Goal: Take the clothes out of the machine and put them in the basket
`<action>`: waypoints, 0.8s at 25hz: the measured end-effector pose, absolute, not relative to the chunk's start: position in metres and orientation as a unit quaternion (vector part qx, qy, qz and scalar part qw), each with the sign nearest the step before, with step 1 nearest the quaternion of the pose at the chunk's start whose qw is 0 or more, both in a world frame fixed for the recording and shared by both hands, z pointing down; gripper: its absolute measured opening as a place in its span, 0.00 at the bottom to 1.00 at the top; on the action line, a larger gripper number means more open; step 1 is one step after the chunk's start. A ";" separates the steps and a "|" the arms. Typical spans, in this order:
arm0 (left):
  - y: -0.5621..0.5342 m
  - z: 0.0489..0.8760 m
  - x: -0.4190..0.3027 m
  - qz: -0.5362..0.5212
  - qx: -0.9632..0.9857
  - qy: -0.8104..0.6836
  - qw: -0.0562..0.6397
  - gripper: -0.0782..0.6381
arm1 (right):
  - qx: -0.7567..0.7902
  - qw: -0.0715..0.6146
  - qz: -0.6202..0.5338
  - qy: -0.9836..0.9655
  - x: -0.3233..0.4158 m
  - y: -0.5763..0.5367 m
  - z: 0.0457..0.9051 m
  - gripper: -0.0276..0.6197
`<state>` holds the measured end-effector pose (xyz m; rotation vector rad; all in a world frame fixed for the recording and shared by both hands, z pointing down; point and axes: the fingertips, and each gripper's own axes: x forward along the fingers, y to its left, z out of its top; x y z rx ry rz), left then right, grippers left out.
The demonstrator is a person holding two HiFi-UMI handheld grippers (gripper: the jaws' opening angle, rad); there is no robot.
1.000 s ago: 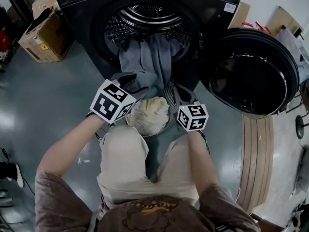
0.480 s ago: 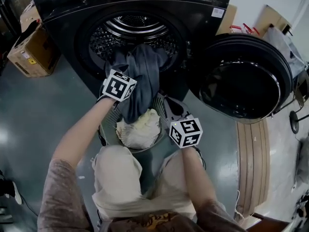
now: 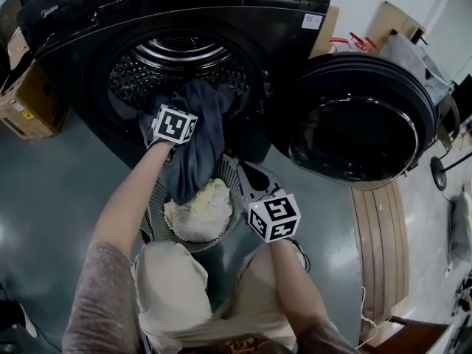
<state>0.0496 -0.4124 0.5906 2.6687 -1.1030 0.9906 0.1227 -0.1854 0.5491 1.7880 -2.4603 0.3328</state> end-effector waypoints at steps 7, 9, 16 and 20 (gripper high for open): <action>-0.408 0.591 0.050 0.335 0.872 -0.357 0.025 0.43 | 0.583 0.041 0.109 -0.804 0.120 -0.187 0.550 0.04; -0.404 0.590 0.050 0.342 0.870 -0.354 0.012 0.33 | 0.580 0.041 0.107 -0.807 0.117 -0.187 0.549 0.04; -0.375 0.573 0.042 0.341 0.873 -0.349 0.025 0.15 | 0.583 0.033 0.113 -0.804 0.125 -0.186 0.551 0.04; -0.349 0.556 0.029 0.340 0.879 -0.334 0.033 0.15 | 0.584 0.030 0.116 -0.803 0.130 -0.187 0.553 0.04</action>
